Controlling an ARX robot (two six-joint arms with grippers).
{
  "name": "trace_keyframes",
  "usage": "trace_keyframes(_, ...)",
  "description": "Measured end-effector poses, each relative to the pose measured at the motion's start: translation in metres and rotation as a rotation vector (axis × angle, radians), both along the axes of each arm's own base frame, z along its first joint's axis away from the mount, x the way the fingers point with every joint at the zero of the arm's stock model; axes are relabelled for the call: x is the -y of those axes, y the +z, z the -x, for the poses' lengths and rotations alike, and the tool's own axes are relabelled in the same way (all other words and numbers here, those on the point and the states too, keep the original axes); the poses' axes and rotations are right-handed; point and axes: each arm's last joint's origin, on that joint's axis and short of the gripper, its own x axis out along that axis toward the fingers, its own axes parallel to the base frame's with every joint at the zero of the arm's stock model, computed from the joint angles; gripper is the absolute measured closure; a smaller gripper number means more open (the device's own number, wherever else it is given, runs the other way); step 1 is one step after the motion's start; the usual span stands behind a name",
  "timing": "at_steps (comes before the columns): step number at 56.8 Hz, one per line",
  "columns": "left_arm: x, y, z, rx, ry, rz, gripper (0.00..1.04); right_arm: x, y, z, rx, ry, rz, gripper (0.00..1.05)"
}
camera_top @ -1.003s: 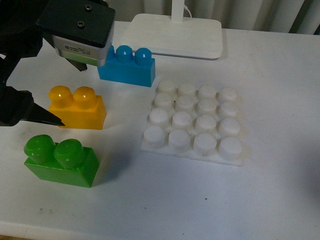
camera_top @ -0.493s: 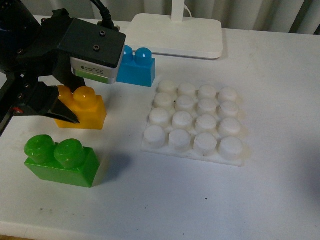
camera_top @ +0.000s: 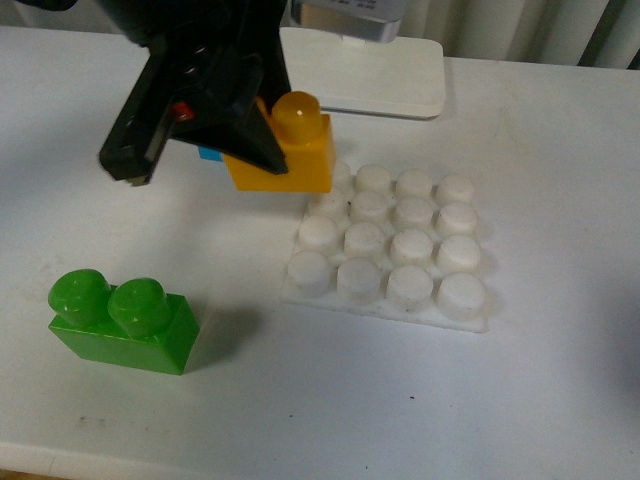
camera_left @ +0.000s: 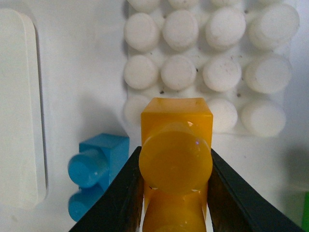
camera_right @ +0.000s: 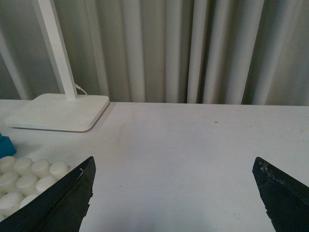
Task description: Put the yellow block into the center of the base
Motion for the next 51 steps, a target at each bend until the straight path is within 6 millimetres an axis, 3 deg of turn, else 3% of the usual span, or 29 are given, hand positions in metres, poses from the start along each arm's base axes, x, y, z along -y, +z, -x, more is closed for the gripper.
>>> trace_keyframes(25, 0.050, -0.006, -0.007, -0.041, -0.049, 0.029, 0.73, 0.000, 0.000, 0.000, 0.000, 0.000, 0.000, 0.09)
trace_keyframes(51, 0.059, -0.013, -0.008, -0.064, -0.057, 0.010, 0.73, 0.000, 0.000, 0.000, 0.000, 0.000, 0.000, 0.09)
